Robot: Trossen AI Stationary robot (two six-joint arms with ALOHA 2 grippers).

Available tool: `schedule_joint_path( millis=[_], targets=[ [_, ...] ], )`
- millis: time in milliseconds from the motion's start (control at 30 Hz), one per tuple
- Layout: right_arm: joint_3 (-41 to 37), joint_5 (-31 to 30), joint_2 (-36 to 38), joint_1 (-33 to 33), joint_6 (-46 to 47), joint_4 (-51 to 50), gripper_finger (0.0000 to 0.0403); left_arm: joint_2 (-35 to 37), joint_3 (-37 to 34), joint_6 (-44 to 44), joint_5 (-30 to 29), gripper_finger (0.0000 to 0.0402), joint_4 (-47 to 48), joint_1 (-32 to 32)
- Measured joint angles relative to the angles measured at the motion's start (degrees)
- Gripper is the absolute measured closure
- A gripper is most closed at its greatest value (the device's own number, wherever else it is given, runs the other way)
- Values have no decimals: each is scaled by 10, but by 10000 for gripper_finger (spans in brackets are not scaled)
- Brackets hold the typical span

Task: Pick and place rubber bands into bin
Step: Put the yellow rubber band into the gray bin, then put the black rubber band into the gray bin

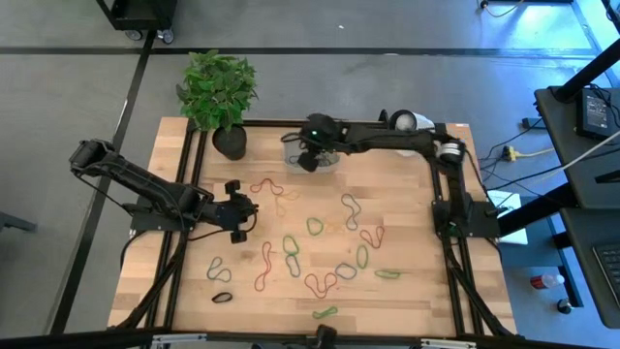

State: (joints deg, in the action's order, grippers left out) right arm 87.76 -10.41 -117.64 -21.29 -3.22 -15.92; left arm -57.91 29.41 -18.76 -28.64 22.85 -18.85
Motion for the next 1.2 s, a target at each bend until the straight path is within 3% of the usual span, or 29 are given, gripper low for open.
schedule_joint_path(
  millis=[267,567,733,833,967,1067,1200],
  targets=[
    [45,2,-61,-5,27,-42,347,0,0,-1,0,399,0,0],
    [83,1,-39,-5,23,-114,241,0,0,-1,0,396,0,0],
    [83,3,-15,-5,10,-137,205,0,0,-1,0,396,-3,0],
    [83,38,-7,-6,-4,-171,199,0,0,0,-2,396,-4,0],
    [83,31,4,-6,12,-238,206,0,0,0,-3,396,-5,0],
    [78,30,20,-2,19,-297,221,0,0,0,-2,396,-4,0],
    [14,29,89,22,27,-290,254,0,0,-1,-2,396,-4,0]
  ],
)
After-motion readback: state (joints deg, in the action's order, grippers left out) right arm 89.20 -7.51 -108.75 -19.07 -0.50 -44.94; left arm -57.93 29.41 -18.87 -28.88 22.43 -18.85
